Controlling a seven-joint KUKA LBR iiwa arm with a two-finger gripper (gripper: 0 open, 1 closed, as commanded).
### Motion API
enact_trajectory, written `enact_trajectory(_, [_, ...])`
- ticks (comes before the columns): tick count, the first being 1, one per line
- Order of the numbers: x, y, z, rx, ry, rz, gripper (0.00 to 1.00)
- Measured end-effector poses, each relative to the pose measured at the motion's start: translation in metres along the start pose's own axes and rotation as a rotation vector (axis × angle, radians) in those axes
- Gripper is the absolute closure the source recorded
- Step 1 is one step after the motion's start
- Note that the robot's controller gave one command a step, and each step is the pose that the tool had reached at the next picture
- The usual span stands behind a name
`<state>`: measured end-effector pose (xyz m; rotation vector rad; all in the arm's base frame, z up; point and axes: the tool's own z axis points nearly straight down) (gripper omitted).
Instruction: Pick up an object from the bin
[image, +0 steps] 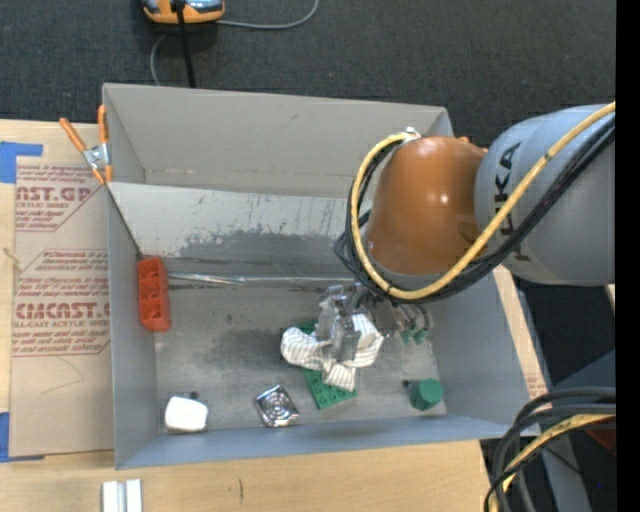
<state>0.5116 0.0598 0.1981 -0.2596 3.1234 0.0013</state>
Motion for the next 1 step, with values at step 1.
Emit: enact_trajectory(1, [0.0008,-0.0002,-0.0034,0.0,0.004,-0.003,1.0])
